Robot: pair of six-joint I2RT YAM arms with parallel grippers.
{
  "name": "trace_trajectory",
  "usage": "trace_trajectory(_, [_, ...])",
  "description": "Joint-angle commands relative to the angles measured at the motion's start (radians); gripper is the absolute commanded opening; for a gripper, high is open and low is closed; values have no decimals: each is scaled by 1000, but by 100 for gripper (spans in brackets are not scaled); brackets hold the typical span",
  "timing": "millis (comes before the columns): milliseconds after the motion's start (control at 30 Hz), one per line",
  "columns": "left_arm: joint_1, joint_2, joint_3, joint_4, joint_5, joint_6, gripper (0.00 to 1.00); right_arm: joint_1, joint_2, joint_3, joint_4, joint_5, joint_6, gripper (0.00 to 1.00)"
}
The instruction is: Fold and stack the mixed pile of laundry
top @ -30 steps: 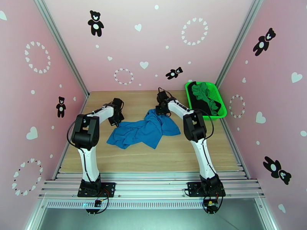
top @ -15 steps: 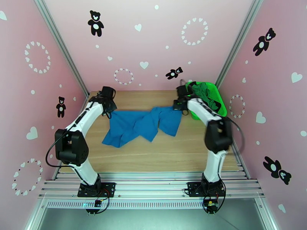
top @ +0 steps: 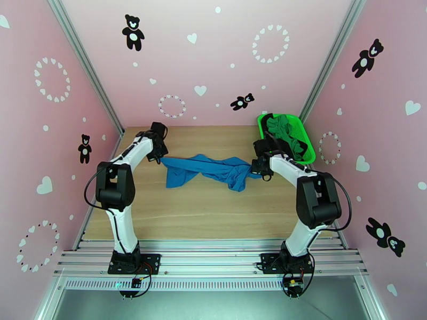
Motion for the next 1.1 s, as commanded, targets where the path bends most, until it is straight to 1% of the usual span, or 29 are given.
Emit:
trace_trajectory(0, [16,-96,40,-17,4,17,0,-12,-96,-22,66,-21,-69,0])
trace_trajectory(67, [17,-132,58,-35,11,31,0,-12,-147,-33,114,-74,-118,0])
trace_trajectory(167, [16,-170,130,-84,0,61,0,-12,-216,-18,180,-169,-213,0])
trace_trajectory(367, [16,-173,339,-200,-16,96,0,-12,-294,111,210,-362,-355,0])
trace_trajectory(533, [17,-270,364,-225,-23,96,0,-13,-430,91,272,-574,-449,0])
trace_trajectory(567, [16,-297,361,-231,-27,97,0,-12,-465,71,277,-588,-461,8])
trace_trajectory(633, [16,-344,346,-245,-33,101,0,-12,-523,29,263,-554,-472,39])
trace_trajectory(700, [16,-391,320,-259,-25,104,0,-12,-569,-13,219,-463,-463,65])
trace_trajectory(767, [16,-427,279,-262,-8,102,0,-12,-601,-55,171,-372,-424,79])
trace_trajectory(800, [17,-448,246,-257,0,102,0,-12,-612,-80,142,-333,-397,95])
trace_trajectory(833, [17,-464,214,-249,6,100,0,-12,-622,-104,127,-319,-379,98])
trace_trajectory(900, [17,-498,142,-229,13,93,0,-12,-644,-177,124,-311,-317,99])
trace_trajectory(1000, [17,-545,43,-197,18,76,0,-11,-642,-278,166,-390,-206,99])
trace_trajectory(1067, [17,-569,-15,-179,23,68,0,-5,-597,-322,198,-453,-108,99])
